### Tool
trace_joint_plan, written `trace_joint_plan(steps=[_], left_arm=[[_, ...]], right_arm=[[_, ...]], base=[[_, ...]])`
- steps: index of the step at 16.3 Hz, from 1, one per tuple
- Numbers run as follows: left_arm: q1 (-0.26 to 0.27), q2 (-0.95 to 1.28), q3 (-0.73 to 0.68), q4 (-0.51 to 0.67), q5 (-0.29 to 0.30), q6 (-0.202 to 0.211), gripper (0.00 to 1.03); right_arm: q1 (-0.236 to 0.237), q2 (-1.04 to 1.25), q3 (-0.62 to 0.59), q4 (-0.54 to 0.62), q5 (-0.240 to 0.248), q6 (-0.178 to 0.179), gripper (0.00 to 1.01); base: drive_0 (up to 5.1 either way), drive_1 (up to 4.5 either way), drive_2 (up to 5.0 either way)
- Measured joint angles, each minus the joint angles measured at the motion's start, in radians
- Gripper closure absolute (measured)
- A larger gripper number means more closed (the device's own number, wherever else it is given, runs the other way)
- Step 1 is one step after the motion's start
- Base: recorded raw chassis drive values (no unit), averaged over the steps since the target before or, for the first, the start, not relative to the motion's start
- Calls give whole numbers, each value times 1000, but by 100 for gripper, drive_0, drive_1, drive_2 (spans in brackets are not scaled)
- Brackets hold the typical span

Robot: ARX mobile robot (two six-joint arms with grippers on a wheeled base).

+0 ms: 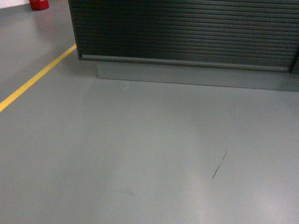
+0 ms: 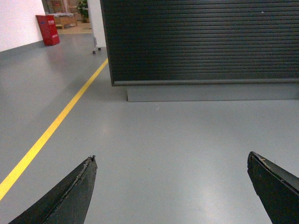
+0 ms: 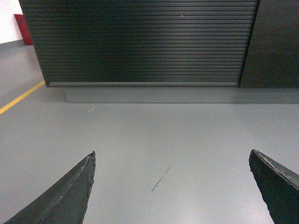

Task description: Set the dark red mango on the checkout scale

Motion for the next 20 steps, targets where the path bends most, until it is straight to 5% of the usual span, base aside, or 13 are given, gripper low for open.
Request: trace_joint_plan(steps=[20], left_arm=[[0, 0, 0, 0, 0, 0, 5]], right_arm=[[0, 0, 0, -1, 0, 0, 3]], base=[[3, 306, -300]])
